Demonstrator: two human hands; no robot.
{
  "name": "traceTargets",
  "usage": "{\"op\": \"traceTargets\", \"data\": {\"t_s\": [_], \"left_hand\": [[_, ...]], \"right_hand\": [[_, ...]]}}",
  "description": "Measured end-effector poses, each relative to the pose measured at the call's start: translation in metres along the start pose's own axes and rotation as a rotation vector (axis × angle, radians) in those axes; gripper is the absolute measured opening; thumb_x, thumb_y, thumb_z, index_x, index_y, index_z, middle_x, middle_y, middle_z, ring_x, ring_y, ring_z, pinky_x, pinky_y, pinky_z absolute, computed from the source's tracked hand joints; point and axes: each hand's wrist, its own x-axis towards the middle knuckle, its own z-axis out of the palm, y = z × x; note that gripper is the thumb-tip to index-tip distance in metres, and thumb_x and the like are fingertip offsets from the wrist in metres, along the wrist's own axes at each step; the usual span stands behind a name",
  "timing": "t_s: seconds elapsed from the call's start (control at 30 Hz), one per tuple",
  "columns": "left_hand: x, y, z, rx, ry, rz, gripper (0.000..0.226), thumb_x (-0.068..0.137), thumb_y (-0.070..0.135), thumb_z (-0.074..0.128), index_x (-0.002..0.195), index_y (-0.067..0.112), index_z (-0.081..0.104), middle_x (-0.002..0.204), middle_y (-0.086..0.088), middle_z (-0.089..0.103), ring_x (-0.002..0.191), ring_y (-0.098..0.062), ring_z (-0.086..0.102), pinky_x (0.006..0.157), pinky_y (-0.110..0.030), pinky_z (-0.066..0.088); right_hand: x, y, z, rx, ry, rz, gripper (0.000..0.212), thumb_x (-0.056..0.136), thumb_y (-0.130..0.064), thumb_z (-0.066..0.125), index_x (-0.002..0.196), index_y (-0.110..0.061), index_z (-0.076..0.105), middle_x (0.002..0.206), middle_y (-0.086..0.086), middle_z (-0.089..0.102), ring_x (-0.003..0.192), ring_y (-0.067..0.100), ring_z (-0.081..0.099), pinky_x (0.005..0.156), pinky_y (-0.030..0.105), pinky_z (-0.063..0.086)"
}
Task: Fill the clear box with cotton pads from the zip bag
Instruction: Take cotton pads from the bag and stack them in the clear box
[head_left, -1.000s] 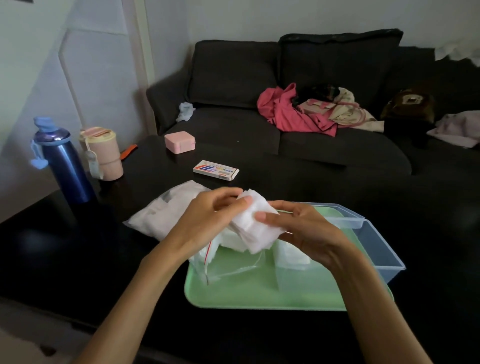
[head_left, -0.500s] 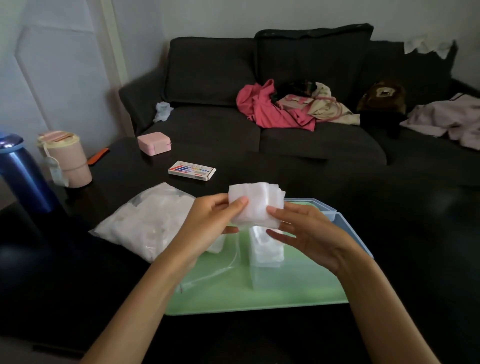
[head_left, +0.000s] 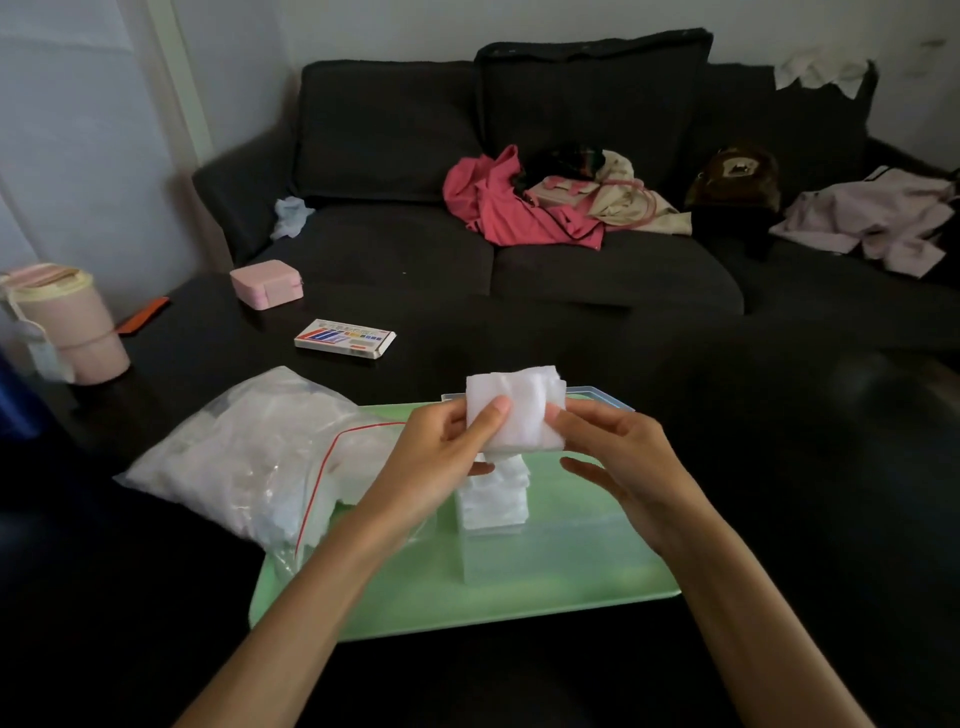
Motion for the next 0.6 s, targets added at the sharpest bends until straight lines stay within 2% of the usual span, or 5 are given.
{"op": "traceTargets", "data": {"t_s": [0.13, 0.2, 0.33, 0.43, 0.6], "left_hand": [[0.002, -0.001, 0.009, 0.054, 0.048, 0.019, 0.008, 0.085, 0.031, 0.065, 0.081, 0.025, 0.068, 0.074, 0.009, 0.072, 0.076, -0.006, 0.069, 0.068, -0.024, 0.058], [0.002, -0.001, 0.011, 0.036, 0.061, 0.011, 0.007, 0.083, 0.032, 0.067, 0.082, 0.026, 0.069, 0.079, 0.007, 0.074, 0.079, -0.009, 0.07, 0.073, -0.027, 0.059], [0.004, 0.001, 0.011, 0.063, 0.035, 0.013, 0.014, 0.078, 0.039, 0.07, 0.087, 0.028, 0.072, 0.089, 0.004, 0.074, 0.089, -0.015, 0.069, 0.082, -0.034, 0.054], [0.003, 0.004, 0.011, 0.042, 0.005, 0.014, 0.005, 0.077, 0.035, 0.073, 0.082, 0.033, 0.074, 0.086, 0.008, 0.074, 0.084, -0.009, 0.07, 0.076, -0.025, 0.054], [0.008, 0.009, 0.003, -0.019, 0.006, -0.004, 0.02, 0.069, 0.028, 0.079, 0.087, 0.027, 0.07, 0.079, 0.015, 0.073, 0.074, 0.003, 0.068, 0.056, -0.008, 0.047]], "right_hand": [[0.003, 0.006, 0.002, -0.083, 0.047, 0.01, 0.008, 0.084, -0.021, 0.066, 0.085, -0.022, 0.074, 0.084, -0.007, 0.073, 0.08, 0.007, 0.065, 0.069, 0.02, 0.051], [0.005, 0.003, -0.002, -0.079, 0.063, 0.012, 0.014, 0.085, -0.026, 0.066, 0.094, -0.019, 0.073, 0.093, -0.005, 0.072, 0.09, 0.011, 0.065, 0.08, 0.026, 0.051], [0.006, -0.009, -0.018, 0.019, -0.15, 0.109, 0.059, 0.067, -0.058, 0.067, 0.113, -0.022, 0.065, 0.114, -0.006, 0.067, 0.108, 0.012, 0.061, 0.095, 0.034, 0.045], [0.004, -0.01, -0.016, -0.032, -0.345, 0.14, 0.046, 0.067, -0.048, 0.069, 0.106, -0.023, 0.07, 0.111, -0.005, 0.07, 0.11, 0.01, 0.061, 0.1, 0.034, 0.041], [0.007, -0.008, -0.015, 0.028, -0.272, 0.115, 0.03, 0.08, -0.03, 0.063, 0.103, -0.012, 0.07, 0.105, 0.002, 0.072, 0.102, 0.011, 0.066, 0.092, 0.026, 0.05]]}}
